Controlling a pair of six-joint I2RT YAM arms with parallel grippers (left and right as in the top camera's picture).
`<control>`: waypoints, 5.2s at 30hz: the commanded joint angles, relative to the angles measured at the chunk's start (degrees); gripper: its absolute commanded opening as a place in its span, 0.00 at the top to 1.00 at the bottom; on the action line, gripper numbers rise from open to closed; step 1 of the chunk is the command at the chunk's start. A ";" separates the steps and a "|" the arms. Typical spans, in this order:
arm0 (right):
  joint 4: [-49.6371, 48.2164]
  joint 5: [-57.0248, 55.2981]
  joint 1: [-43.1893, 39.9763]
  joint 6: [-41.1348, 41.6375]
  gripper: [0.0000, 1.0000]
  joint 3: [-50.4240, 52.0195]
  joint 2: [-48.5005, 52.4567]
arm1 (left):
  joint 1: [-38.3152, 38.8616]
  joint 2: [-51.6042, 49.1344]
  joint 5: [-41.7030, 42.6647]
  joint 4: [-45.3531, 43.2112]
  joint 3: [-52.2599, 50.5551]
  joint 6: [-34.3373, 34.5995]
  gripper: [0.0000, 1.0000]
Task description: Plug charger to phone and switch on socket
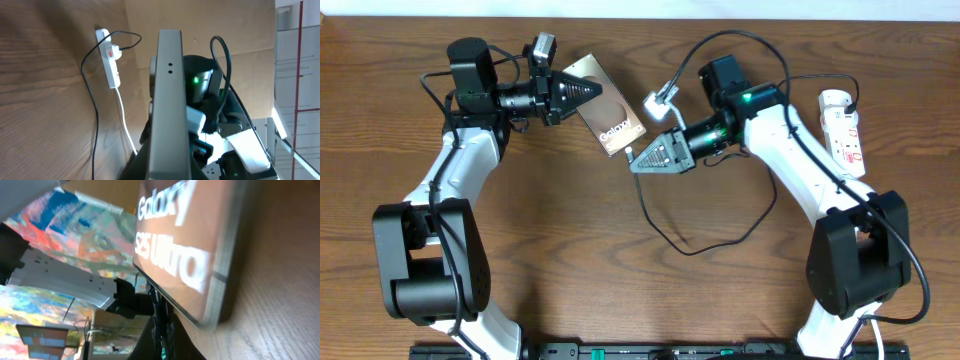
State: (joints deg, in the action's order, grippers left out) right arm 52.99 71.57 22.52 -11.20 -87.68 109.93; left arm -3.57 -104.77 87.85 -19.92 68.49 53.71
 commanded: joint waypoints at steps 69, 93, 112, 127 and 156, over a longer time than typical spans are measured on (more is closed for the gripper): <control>0.39 1.36 -0.76 -0.83 0.99 -0.22 0.02 | 0.17 1.68 2.21 -0.31 0.17 -0.79 0.93; -0.96 1.70 -1.60 -0.76 0.99 -0.22 0.02 | 0.17 1.68 2.21 -0.31 0.17 -0.79 0.93; -2.01 4.00 -1.53 -0.35 0.99 -0.24 0.02 | 0.17 1.68 2.21 -0.31 0.17 -1.20 0.93; -2.71 3.32 -1.60 1.53 0.99 -0.24 0.02 | 0.17 1.68 2.21 -0.31 0.17 -1.22 0.93; -2.86 0.98 -2.27 2.60 0.99 -0.22 1.79 | 3.54 1.68 2.23 -0.28 -0.15 -8.50 0.93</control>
State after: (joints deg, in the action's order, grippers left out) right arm 51.07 70.13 21.43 -9.19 -87.35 111.20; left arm -1.19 -104.77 85.36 -20.01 68.49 46.39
